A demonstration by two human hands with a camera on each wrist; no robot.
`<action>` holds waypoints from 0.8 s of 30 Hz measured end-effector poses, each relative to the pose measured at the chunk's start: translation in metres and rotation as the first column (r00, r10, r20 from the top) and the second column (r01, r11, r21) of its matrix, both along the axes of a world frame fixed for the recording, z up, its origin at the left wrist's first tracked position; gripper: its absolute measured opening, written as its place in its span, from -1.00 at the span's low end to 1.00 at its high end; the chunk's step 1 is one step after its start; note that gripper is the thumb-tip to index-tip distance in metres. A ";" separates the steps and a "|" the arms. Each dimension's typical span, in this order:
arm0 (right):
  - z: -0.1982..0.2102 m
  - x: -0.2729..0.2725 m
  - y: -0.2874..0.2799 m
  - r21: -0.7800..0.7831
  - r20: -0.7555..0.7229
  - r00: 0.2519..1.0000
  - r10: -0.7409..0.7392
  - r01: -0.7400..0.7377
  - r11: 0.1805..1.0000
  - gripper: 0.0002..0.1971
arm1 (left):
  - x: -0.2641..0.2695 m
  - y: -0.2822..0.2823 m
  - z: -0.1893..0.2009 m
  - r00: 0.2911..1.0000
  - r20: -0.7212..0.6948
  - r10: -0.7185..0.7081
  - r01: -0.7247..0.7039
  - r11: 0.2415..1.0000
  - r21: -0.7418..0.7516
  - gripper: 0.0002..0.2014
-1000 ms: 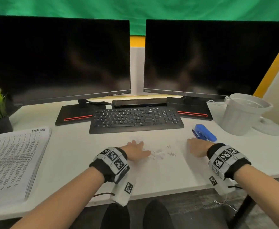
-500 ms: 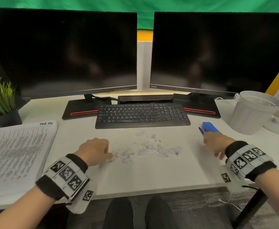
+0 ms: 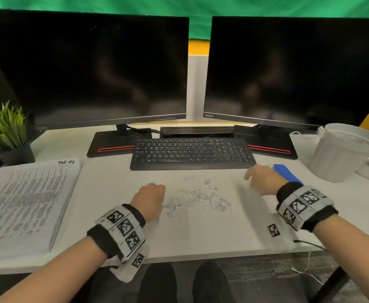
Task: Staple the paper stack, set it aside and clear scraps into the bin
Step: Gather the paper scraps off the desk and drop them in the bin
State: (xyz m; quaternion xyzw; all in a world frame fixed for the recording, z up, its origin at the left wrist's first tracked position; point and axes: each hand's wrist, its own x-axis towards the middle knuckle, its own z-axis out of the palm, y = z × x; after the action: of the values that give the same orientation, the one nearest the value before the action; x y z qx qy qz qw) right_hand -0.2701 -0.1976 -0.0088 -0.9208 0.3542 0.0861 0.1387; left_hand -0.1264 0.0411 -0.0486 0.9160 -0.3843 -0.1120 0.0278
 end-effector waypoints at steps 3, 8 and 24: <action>0.002 -0.011 -0.025 -0.155 -0.178 0.976 -0.122 0.095 0.983 -0.63 | -0.006 -0.027 0.000 0.998 -0.025 -0.052 0.051 0.998 -0.045 -0.74; -0.015 0.001 -0.004 -0.122 -0.336 0.942 0.029 -0.073 0.990 -0.62 | -0.010 -0.062 -0.001 0.990 -0.098 -0.101 0.088 0.987 -0.132 -0.78; -0.011 0.060 0.053 -0.003 -0.187 0.883 0.430 -0.438 0.899 -0.60 | 0.025 -0.085 0.015 0.994 0.024 0.103 -0.106 0.937 0.333 -0.60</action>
State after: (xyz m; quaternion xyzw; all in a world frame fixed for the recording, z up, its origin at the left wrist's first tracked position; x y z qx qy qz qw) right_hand -0.2097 -0.1443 -0.0202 -0.9678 0.1522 0.1906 0.0621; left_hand -0.1012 -0.0438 -0.0339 0.9269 -0.3107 -0.1708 -0.1231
